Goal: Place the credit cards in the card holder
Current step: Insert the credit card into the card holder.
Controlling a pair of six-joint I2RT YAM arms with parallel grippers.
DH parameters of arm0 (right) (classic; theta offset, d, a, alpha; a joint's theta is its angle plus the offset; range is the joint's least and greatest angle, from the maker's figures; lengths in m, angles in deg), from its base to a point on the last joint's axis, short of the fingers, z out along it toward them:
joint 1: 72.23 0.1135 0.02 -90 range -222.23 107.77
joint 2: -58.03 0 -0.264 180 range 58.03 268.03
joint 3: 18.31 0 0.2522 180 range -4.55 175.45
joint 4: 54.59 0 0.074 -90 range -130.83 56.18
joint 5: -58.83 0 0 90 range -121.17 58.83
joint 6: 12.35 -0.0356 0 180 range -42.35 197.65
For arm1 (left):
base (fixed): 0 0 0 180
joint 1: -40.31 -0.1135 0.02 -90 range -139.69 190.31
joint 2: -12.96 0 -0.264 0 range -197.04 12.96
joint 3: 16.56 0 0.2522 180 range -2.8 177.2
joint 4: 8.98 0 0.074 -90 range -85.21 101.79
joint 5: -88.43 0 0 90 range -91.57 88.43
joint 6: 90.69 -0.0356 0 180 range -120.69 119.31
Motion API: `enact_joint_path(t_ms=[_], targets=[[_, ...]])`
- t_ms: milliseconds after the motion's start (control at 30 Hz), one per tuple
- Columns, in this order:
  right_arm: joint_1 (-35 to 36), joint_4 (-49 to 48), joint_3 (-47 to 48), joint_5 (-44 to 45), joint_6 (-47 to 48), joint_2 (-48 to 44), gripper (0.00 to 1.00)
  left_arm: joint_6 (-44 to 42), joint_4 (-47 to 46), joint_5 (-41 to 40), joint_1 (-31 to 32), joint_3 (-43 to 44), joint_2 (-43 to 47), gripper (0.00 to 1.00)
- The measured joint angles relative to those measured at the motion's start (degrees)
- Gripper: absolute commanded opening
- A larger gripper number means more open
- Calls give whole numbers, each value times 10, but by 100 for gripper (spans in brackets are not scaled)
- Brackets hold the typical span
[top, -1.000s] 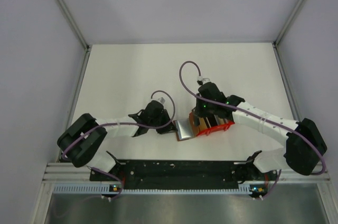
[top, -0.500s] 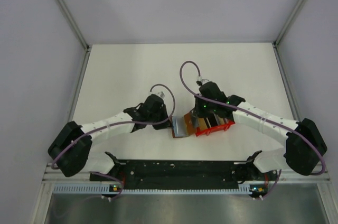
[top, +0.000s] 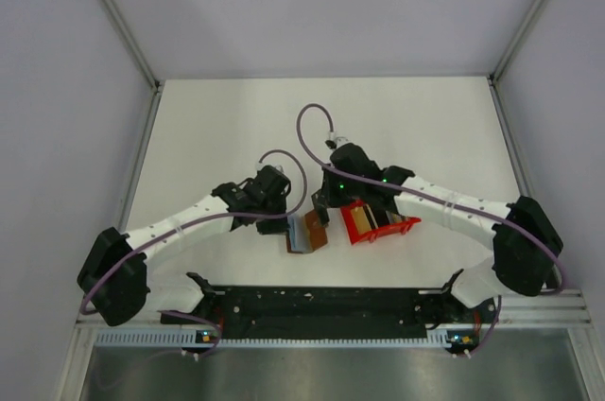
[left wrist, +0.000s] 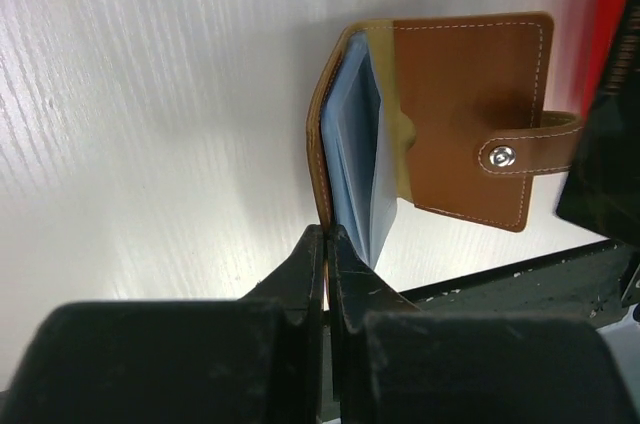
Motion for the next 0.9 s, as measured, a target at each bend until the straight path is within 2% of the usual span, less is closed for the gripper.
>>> enact_joint_path(t_ms=[133,400,567,900], targets=[[46,13,35,50,-14,48,0,4,15,0,0,17,0,0],[90,43,81,116,-23,113,0,8,26,0,0,31,1,0],[99,76,98,156,-22,147,0,9,28,0,0,31,1,0],[96,138,105,209,-2,143,0,8,29,-11,0,31,1,0]])
